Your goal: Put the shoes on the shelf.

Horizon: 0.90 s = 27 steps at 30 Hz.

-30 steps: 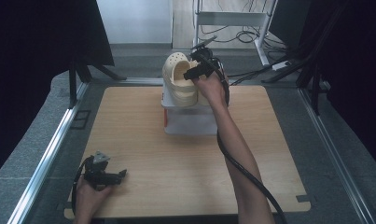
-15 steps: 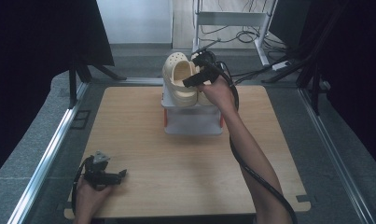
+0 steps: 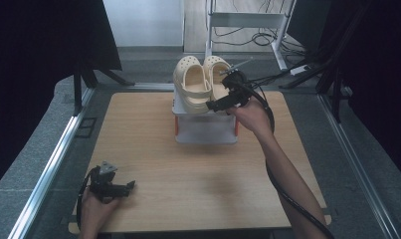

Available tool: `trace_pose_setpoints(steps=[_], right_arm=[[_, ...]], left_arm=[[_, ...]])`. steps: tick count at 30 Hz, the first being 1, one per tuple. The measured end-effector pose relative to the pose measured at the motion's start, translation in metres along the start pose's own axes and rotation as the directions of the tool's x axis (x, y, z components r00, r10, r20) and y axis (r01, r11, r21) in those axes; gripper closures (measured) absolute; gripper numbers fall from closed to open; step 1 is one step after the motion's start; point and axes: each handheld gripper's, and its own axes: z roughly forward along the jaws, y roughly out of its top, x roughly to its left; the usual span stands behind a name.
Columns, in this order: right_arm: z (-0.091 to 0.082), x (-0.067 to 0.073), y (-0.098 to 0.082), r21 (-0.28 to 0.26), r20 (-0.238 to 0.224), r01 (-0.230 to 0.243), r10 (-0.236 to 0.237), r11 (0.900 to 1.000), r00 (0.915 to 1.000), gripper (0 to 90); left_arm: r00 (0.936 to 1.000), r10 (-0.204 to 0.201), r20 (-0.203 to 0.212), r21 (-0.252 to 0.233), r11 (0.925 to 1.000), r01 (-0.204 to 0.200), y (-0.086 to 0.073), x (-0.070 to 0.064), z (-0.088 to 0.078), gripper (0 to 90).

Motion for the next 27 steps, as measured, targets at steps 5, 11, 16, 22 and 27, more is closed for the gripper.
trace_pose_setpoints(steps=[5, 11, 16, 22, 27], right_arm=[[-0.013, -0.005, -0.019, -0.015, -0.009, 0.019, -0.019, 1.0, 0.9998, 0.0], [-0.029, -0.013, -0.042, -0.037, -0.031, 0.014, -0.015, 0.999, 0.9994, 0.0], [-0.044, -0.018, -0.062, -0.063, -0.031, 0.02, -0.022, 0.998, 0.9993, 0.0], [-0.056, -0.021, -0.088, -0.078, -0.036, 0.018, -0.021, 0.997, 0.9991, 0.0], [-0.068, -0.023, -0.109, -0.081, -0.032, 0.011, -0.014, 0.997, 0.9994, 0.0]], left_arm=[[1.0, -0.001, -0.002, -0.001, 1.0, 0.001, 0.0, 0.0, 0.0, 0.0], [1.0, -0.003, -0.008, -0.003, 1.0, 0.003, 0.0, -0.001, 0.0, 0.0], [1.0, -0.002, -0.003, 0.001, 1.0, 0.002, 0.0, 0.0, 0.0, 0.0], [1.0, -0.003, -0.007, -0.004, 1.0, 0.003, 0.0, -0.001, 0.0, 0.0], [1.0, -0.002, -0.002, 0.001, 1.0, 0.002, 0.0, 0.0, 0.0, 0.0]])
